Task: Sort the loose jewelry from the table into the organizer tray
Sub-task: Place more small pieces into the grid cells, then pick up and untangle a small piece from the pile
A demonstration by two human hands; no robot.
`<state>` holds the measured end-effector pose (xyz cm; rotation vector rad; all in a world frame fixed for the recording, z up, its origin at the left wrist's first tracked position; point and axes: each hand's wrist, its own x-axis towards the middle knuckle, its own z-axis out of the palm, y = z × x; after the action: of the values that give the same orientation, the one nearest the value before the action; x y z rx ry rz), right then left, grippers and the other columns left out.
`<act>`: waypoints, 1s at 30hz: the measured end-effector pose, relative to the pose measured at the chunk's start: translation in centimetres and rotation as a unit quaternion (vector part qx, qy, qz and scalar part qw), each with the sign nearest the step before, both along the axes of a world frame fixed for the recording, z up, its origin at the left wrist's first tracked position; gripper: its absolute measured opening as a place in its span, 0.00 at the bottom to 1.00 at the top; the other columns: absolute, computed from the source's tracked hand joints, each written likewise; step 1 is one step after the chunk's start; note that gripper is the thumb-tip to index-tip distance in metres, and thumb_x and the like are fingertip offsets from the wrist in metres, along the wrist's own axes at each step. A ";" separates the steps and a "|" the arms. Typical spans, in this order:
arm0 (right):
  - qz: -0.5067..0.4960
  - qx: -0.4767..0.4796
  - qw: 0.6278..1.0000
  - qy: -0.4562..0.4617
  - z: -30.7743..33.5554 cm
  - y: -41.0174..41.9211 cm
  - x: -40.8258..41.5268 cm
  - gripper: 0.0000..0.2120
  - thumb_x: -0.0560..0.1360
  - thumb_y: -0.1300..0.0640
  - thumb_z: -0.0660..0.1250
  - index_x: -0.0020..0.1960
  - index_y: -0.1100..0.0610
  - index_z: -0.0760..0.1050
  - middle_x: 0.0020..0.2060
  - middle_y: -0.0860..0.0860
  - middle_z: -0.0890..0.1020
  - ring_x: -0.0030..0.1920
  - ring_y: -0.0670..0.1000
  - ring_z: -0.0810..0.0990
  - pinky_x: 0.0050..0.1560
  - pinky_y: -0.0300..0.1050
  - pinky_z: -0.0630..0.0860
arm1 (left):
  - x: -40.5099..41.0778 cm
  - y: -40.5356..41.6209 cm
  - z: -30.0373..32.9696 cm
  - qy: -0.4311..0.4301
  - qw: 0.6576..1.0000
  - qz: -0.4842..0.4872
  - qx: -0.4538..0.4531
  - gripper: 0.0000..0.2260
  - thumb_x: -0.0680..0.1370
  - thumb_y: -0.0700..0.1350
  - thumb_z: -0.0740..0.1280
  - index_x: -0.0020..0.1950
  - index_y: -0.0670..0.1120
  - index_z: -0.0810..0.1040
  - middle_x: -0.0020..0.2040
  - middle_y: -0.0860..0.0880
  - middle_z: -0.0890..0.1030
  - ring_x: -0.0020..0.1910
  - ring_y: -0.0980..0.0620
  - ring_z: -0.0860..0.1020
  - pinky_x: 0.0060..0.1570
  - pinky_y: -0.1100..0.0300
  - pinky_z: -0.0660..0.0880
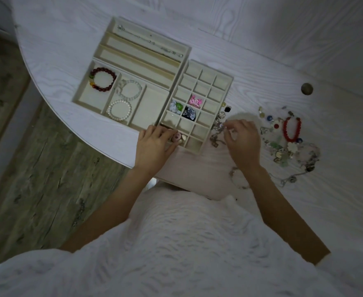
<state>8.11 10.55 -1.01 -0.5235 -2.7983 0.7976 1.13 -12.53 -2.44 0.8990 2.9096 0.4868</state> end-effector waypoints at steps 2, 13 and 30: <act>0.038 0.020 0.998 -0.037 -0.8 1.2 0.4 0.05 0.73 0.61 0.67 0.48 0.59 0.79 0.42 0.54 0.81 0.44 0.56 0.76 0.48 0.48 0.70 | 0.2 0.1 0.2 -0.001 1.000 -0.003 -0.009 0.16 0.73 0.56 0.63 0.53 0.49 0.82 0.47 0.49 0.81 0.45 0.47 0.74 0.43 0.57 0.61; 0.076 0.070 0.992 -0.071 -2.2 1.5 3.1 0.04 0.71 0.65 0.69 0.39 0.62 0.75 0.33 0.56 0.77 0.31 0.54 0.75 0.30 0.39 0.65 | 1.0 1.4 0.9 -0.004 0.999 0.048 -0.018 0.12 0.71 0.48 0.72 0.53 0.47 0.82 0.48 0.46 0.81 0.47 0.42 0.75 0.45 0.53 0.65; 0.052 -0.225 0.972 0.047 6.1 6.3 3.8 0.07 0.72 0.67 0.67 0.48 0.58 0.77 0.40 0.46 0.78 0.41 0.40 0.76 0.42 0.34 0.74 | 2.6 14.5 2.2 -0.314 0.916 -0.114 0.220 0.08 0.77 0.43 0.66 0.54 0.44 0.81 0.49 0.50 0.83 0.48 0.55 0.79 0.49 0.65 0.72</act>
<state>11.90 16.88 5.06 -0.3907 -2.5716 1.4524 3.75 1.92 -0.28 0.8894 2.1140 1.1839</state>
